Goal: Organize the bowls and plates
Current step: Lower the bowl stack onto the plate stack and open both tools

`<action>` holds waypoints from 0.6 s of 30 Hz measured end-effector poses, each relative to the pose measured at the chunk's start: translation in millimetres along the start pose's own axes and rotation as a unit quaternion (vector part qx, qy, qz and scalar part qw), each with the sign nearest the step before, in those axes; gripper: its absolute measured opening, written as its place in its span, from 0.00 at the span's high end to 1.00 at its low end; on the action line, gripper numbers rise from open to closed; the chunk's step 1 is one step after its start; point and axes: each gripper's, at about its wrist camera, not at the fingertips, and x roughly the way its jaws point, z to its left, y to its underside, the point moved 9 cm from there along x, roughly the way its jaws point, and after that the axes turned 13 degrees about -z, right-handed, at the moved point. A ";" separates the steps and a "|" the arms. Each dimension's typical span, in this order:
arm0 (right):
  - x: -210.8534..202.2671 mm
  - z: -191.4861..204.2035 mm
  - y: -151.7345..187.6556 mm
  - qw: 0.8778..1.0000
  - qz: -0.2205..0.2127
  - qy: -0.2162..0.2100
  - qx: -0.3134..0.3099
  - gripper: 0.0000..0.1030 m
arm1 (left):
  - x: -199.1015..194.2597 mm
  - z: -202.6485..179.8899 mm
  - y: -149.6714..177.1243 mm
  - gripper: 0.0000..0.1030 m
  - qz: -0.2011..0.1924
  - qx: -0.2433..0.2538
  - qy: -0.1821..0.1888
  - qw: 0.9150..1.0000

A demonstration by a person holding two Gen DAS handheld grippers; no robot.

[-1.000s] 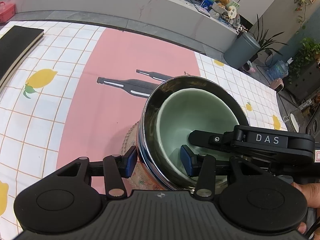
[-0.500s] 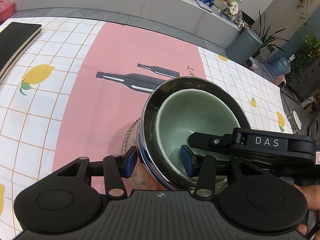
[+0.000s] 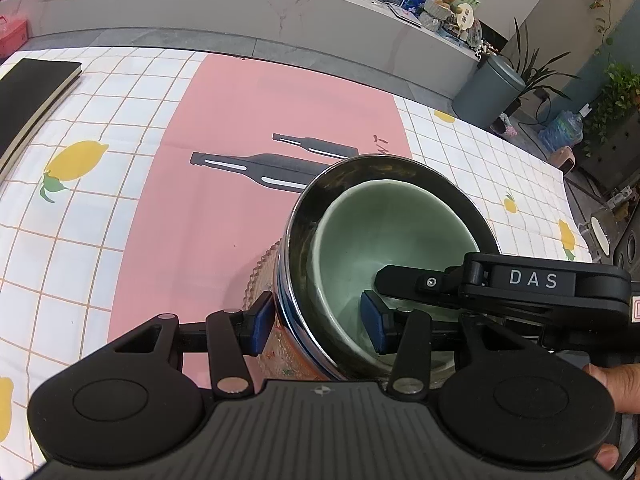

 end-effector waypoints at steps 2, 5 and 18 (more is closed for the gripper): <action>-0.2 -1.1 0.9 1.000 -0.001 -0.002 0.003 0.47 | -0.1 0.0 0.4 0.48 -0.002 0.000 0.000 1.000; -0.7 -3.5 2.0 1.000 -0.001 -0.007 0.011 0.46 | -0.5 0.8 0.8 0.51 -0.005 0.000 0.003 1.000; -6.6 1.3 4.9 0.999 -0.017 0.004 -0.035 0.48 | -0.8 -1.0 2.3 0.51 -0.010 0.012 0.001 1.000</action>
